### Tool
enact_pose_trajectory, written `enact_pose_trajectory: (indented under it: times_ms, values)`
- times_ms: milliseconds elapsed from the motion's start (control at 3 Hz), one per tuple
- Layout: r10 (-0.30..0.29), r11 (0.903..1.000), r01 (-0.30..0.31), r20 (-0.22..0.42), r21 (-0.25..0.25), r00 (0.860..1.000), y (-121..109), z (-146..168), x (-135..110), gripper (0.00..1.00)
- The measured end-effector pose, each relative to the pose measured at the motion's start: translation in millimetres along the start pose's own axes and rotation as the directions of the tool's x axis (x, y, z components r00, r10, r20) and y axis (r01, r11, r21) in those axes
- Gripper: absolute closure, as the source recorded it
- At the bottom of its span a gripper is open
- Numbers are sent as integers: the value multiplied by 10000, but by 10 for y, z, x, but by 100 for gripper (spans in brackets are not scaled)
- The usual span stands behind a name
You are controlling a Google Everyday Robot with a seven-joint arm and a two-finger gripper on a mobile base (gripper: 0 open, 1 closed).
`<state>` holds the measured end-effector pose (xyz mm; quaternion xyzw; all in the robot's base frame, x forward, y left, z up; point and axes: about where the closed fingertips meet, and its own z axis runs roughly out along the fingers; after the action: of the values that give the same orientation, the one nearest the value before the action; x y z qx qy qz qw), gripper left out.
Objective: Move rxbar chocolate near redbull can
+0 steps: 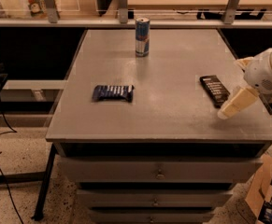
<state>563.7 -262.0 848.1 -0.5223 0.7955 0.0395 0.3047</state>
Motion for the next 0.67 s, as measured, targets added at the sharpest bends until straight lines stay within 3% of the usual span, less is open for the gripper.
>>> enact_pose_trajectory:
  times_ms: [333,667]
  values:
    - [237,9996,-231,333,-187,9992,123,37,96,0]
    - [710,9972,-697,469,-286,9964,105,107,158,0]
